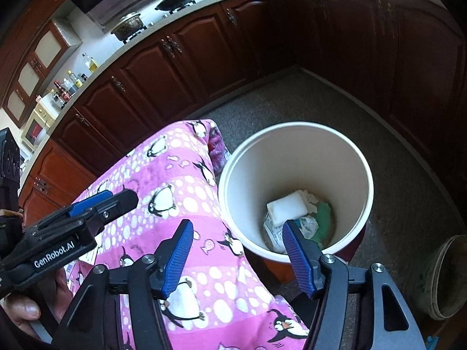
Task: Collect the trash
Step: 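Move both open grippers back over the table toward the boxes and tissue pack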
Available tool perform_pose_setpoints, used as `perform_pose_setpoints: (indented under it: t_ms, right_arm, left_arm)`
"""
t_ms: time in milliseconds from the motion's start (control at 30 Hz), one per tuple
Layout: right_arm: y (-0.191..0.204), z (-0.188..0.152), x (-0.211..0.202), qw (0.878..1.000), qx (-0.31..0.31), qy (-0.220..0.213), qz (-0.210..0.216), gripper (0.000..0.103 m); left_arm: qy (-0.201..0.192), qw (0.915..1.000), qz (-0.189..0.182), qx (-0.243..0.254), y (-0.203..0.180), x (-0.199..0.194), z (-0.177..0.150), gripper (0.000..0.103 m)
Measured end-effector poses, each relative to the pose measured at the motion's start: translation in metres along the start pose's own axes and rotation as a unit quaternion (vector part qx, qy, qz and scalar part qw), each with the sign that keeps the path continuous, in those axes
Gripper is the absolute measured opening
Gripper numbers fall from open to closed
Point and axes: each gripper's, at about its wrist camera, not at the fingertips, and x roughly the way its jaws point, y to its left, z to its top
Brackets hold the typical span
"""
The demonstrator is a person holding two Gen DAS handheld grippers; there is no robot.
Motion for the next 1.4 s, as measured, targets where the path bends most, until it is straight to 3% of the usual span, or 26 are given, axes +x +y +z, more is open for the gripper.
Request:
perform_pose_setpoints:
  t_ms: [300, 700, 1233, 1400]
  right_arm:
    - [0.037, 0.0, -0.01, 1.0, -0.026, -0.013, 0.009, 0.066]
    - [0.095, -0.015, 0.002, 0.997, -0.058, 0.002, 0.041, 0.068]
    - [0.174, -0.041, 0.024, 0.986, -0.138, 0.044, 0.082, 0.07]
    - [0.197, -0.053, 0.032, 0.979, -0.163, 0.063, 0.101, 0.07]
  left_arm:
    - [-0.012, 0.9997, 0.011, -0.02, 0.031, -0.031, -0.015, 0.058]
    - [-0.023, 0.9978, 0.057, -0.027, 0.079, -0.069, -0.049, 0.058]
    - [0.006, 0.9938, 0.068, -0.088, 0.161, -0.117, -0.106, 0.058]
    - [0.018, 0.9888, 0.077, -0.126, 0.2, -0.133, -0.126, 0.058]
